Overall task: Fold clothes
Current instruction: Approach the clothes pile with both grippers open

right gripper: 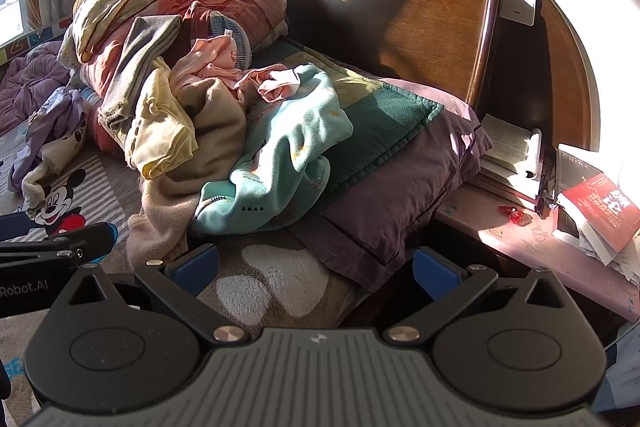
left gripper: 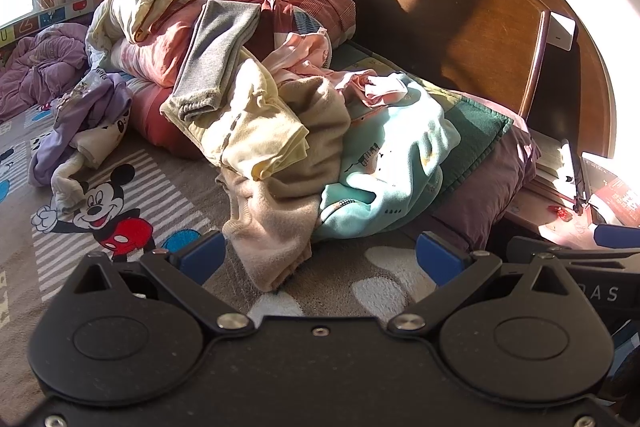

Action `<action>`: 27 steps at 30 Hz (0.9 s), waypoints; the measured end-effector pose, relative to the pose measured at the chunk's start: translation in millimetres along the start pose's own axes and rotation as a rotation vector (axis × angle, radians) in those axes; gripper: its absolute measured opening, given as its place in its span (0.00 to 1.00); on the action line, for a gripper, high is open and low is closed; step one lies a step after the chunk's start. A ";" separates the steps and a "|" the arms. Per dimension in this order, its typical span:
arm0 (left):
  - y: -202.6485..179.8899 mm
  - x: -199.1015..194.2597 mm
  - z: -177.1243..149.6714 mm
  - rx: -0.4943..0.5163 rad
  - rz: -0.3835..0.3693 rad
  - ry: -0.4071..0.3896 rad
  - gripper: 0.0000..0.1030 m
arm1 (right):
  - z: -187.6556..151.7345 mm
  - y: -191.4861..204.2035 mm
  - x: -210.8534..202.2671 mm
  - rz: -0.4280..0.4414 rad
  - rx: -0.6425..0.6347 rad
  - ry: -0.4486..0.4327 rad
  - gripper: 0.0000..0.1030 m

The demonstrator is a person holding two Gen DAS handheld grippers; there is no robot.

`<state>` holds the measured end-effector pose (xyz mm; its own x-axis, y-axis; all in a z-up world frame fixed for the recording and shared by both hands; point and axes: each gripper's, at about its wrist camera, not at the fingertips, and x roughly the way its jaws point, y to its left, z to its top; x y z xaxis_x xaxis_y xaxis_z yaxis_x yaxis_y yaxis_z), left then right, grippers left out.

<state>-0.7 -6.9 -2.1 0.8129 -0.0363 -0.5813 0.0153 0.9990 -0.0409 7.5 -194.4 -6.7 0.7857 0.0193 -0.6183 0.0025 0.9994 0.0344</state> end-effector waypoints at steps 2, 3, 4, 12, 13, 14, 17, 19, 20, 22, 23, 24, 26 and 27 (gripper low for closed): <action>-0.3 -0.7 0.0 -0.001 -0.002 -0.003 1.00 | -0.7 -0.4 -0.9 -0.002 -0.001 -0.003 1.00; -0.4 -1.2 0.0 -0.001 -0.003 -0.005 1.00 | -0.4 -0.4 -1.1 -0.001 -0.001 -0.003 1.00; -0.5 -1.6 0.0 -0.001 -0.005 -0.006 1.00 | -0.1 -0.3 -1.3 -0.001 -0.002 -0.003 1.00; 0.6 -1.3 -0.4 -0.003 -0.011 -0.005 1.00 | -0.6 -0.4 -1.8 -0.001 -0.002 -0.004 1.00; 0.7 -0.7 -0.5 -0.006 -0.014 -0.003 1.00 | -0.7 -0.6 -1.5 0.000 -0.001 -0.002 1.00; 0.7 -0.1 -0.6 -0.008 -0.015 -0.002 1.00 | -0.7 -0.7 -1.2 0.000 -0.001 -0.002 1.00; 0.7 1.7 -1.2 -0.013 -0.017 -0.001 1.00 | -0.5 -1.1 0.0 -0.002 0.000 -0.001 1.00; 0.4 3.3 -1.3 -0.014 -0.019 0.000 1.00 | -0.5 -1.6 1.2 -0.004 -0.001 -0.001 1.00; 0.1 4.5 -1.2 -0.014 -0.021 0.001 1.00 | -0.6 -1.9 1.8 -0.004 -0.001 -0.001 1.00; -0.4 6.8 -1.1 -0.013 -0.025 0.003 1.00 | -0.8 -2.7 3.9 -0.003 0.001 0.001 1.00; -0.5 7.6 -1.2 -0.012 -0.027 0.004 1.00 | -0.8 -3.1 5.1 -0.003 0.001 0.002 1.00; -0.7 8.5 -1.2 -0.011 -0.028 0.003 1.00 | -0.9 -3.5 6.2 -0.003 0.002 0.003 1.00; -1.3 10.8 -1.0 -0.006 -0.030 -0.002 1.00 | -1.0 -4.3 8.5 -0.002 0.004 0.005 1.00; -1.2 12.5 -0.7 -0.006 -0.036 -0.005 1.00 | -0.9 -4.9 9.8 0.000 0.004 0.005 1.00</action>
<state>9.1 -8.5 -9.9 0.8146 -0.0718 -0.5756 0.0410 0.9969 -0.0665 14.7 -199.1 -13.6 0.7824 0.0193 -0.6225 0.0049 0.9993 0.0372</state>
